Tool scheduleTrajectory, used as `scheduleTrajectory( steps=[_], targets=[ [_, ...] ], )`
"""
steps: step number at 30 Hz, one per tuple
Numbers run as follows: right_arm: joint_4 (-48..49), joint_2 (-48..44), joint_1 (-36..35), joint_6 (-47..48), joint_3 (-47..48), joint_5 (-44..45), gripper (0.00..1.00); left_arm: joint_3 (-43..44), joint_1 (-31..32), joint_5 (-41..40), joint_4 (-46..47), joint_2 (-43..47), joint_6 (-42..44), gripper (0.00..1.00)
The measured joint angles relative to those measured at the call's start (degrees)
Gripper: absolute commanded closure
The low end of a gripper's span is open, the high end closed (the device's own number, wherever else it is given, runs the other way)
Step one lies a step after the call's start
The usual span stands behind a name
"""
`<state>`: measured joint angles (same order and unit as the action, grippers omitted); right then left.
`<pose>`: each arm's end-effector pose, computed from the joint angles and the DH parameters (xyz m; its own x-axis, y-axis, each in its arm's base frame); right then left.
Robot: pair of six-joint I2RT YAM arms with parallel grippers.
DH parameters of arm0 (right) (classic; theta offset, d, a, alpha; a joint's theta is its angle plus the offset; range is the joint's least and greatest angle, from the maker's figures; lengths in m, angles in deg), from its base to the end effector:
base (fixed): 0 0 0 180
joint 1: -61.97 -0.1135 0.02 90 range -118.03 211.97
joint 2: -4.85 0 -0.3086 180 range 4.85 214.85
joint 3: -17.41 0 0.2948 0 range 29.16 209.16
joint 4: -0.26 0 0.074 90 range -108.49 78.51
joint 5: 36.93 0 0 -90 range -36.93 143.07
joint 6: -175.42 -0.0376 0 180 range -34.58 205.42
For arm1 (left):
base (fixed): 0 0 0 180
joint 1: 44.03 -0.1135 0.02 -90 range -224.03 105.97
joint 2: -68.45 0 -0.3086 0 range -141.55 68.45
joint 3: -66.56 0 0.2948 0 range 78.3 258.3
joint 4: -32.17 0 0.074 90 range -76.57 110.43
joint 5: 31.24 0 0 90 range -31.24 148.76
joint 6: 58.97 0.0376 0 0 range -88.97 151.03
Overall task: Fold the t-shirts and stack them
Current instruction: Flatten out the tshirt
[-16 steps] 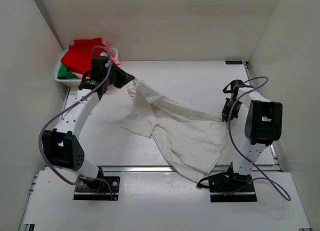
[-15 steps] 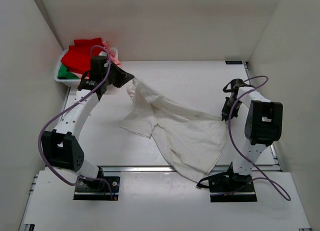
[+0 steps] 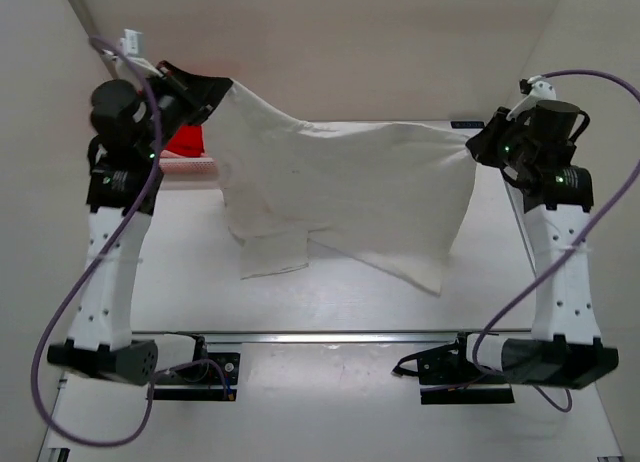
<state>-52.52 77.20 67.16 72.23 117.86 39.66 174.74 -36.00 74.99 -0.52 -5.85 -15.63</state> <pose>0.2866 -0.0173 0.5003 -0.4327 0.2622 -0.8626 -0.0238 0.9531 0.3016 0.2870 -0.0511 0.5772 -0.2847 -0.6651 -0.6904 0.2969 0.6236 -0.7232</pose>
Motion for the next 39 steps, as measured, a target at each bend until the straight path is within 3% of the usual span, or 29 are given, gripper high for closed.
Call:
scheduleTrajectory(
  steps=[12,18,24,30,35,39],
  targets=[
    [-3.5,-21.7,-2.3,1.9,1.4,-0.2,1.0,13.5,2.1,1.5,-6.9,17.9,4.0,1.0],
    [-8.0,-28.5,-0.4,2.4,11.3,0.3,1.0,16.3,3.6,2.8,-9.9,23.4,2.8,1.0],
    [-9.4,-30.6,0.1,2.7,19.4,0.5,1.0,22.9,6.6,3.1,-10.4,22.0,1.5,1.0],
    [-8.2,-27.7,1.0,2.7,11.5,-0.4,1.0,21.5,6.1,4.6,-6.7,17.7,1.1,1.0],
    [-2.2,-21.2,1.3,3.0,-0.9,-0.3,0.99,8.5,1.0,8.7,1.6,11.4,0.6,1.0],
    [0.6,-15.5,2.8,3.0,-7.6,-0.8,1.0,2.3,-0.2,8.5,1.0,3.4,3.0,1.0]
  ],
)
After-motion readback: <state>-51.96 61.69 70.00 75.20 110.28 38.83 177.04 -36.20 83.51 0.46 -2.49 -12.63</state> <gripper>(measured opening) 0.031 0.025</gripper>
